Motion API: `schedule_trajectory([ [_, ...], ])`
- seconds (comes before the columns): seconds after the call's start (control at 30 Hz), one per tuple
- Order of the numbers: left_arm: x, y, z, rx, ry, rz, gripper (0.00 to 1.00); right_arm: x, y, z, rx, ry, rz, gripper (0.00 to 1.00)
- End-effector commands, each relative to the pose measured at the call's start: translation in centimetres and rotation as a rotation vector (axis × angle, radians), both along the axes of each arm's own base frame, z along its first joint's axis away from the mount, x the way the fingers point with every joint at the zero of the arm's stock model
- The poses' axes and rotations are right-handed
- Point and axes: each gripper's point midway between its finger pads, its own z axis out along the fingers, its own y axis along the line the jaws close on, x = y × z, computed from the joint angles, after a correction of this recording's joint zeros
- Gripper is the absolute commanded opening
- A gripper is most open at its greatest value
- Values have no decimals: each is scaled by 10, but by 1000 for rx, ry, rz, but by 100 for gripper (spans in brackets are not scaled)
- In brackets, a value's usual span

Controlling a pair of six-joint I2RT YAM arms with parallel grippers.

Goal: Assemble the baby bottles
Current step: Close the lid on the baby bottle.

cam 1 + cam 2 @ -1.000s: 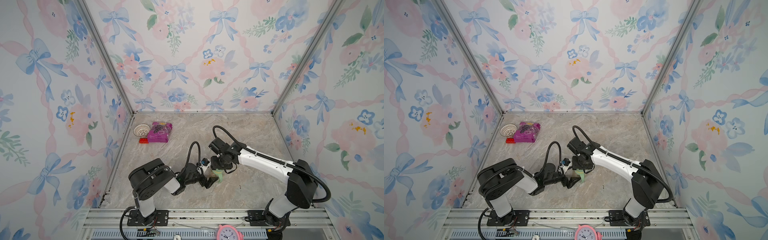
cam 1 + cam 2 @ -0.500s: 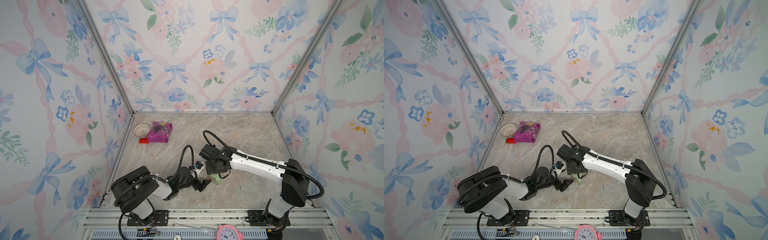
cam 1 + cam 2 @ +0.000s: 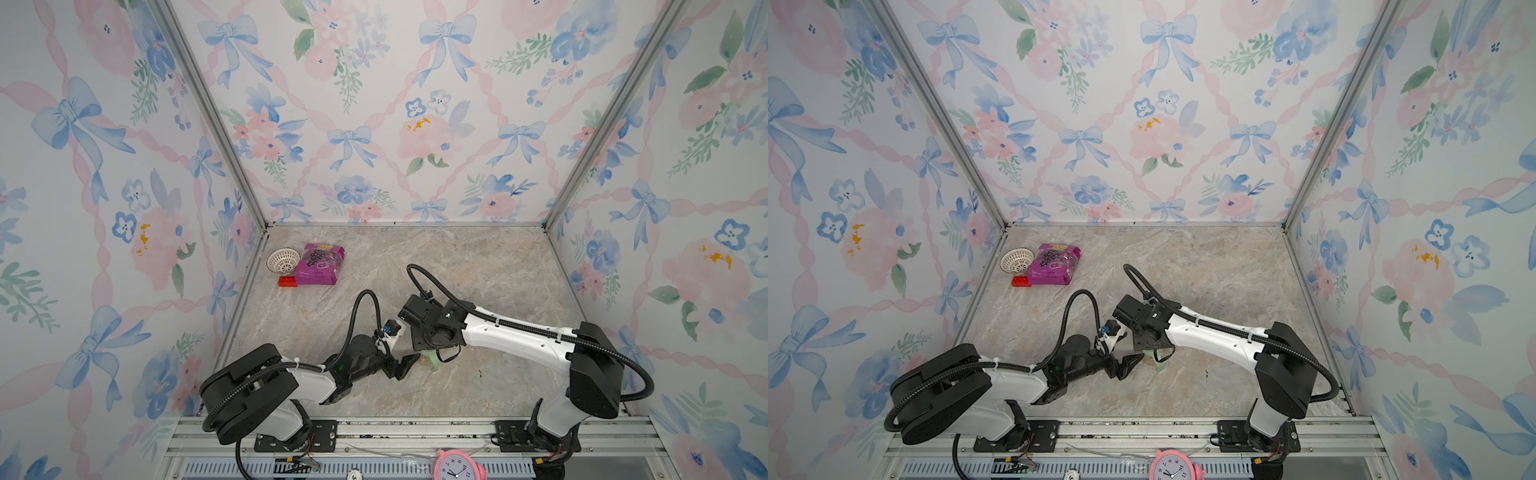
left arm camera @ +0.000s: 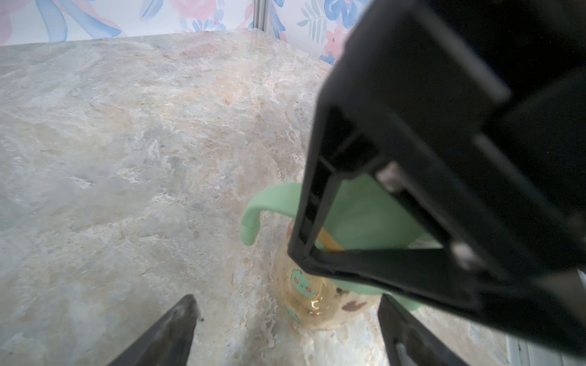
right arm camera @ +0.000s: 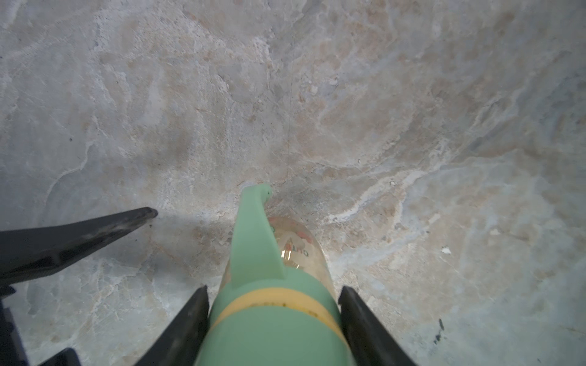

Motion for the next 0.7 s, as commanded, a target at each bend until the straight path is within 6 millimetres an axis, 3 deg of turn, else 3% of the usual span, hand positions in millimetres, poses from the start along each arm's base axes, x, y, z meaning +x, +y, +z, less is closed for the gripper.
schedule_trajectory([
  [0.0, -2, 4, -7, 13, 15, 10, 90, -68, -10, -92, -99, 311, 20, 56],
  [0.17, -3, 7, -9, 18, 16, 18, 89, -76, -3, -106, -82, 340, 16, 57],
  [0.67, -5, 7, -9, 14, 18, 8, 85, -89, 8, -120, -35, 407, 31, 58],
])
